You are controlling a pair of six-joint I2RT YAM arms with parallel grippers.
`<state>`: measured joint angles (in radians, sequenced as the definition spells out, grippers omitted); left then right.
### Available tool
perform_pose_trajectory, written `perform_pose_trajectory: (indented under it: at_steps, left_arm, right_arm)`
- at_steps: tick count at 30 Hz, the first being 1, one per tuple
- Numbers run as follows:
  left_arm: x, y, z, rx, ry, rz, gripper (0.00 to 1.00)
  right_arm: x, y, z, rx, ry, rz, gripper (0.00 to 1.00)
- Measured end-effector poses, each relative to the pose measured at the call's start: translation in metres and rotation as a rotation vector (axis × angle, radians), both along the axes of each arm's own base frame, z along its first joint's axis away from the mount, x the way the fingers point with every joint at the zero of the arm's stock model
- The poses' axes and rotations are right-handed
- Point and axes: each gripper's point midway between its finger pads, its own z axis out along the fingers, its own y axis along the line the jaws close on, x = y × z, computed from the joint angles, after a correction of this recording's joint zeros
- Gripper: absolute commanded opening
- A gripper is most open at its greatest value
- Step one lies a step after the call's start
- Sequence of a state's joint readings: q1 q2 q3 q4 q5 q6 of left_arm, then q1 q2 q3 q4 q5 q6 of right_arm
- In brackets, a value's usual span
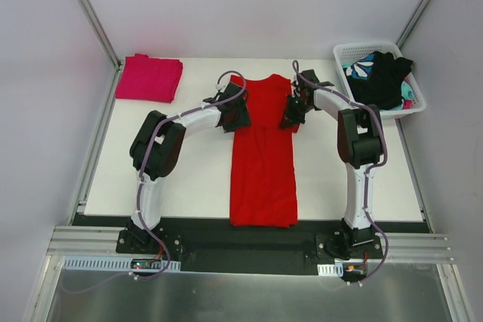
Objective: Fold and stack the t-shirts
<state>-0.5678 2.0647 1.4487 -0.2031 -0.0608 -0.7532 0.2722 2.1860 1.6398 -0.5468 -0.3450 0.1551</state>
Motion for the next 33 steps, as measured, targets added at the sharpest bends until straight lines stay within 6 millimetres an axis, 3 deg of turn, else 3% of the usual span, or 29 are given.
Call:
perform_pose_trajectory:
  at_steps: [9,15,20,23,25,27,33]
  left_arm:
    - [0.041,-0.012,0.004,-0.051,-0.029,-0.008,0.55]
    - [0.064,0.009,0.005,-0.053,-0.037,0.022,0.55]
    - [0.069,0.027,0.005,-0.037,-0.037,0.042,0.55]
    - [0.053,0.036,0.007,-0.024,-0.018,0.041,0.59]
    - [0.039,0.042,0.011,-0.017,-0.005,0.039,0.61]
    - [0.022,0.049,0.02,-0.02,0.001,0.035,0.63]
    - [-0.036,0.06,0.053,-0.071,-0.006,-0.005,0.64]
  right_arm:
    - [0.033,0.0,0.003,0.061,-0.016,-0.016,0.1]
    - [0.06,-0.008,0.011,0.07,-0.048,-0.039,0.1]
    - [0.065,-0.016,0.017,0.073,-0.055,-0.055,0.12]
    - [0.05,-0.018,0.019,0.068,-0.035,-0.053,0.21]
    - [0.033,-0.019,0.026,0.064,-0.02,-0.047,0.33]
    - [0.014,-0.017,0.039,0.066,-0.021,-0.038,0.39]
    - [-0.059,-0.022,0.088,0.091,-0.092,-0.017,0.41]
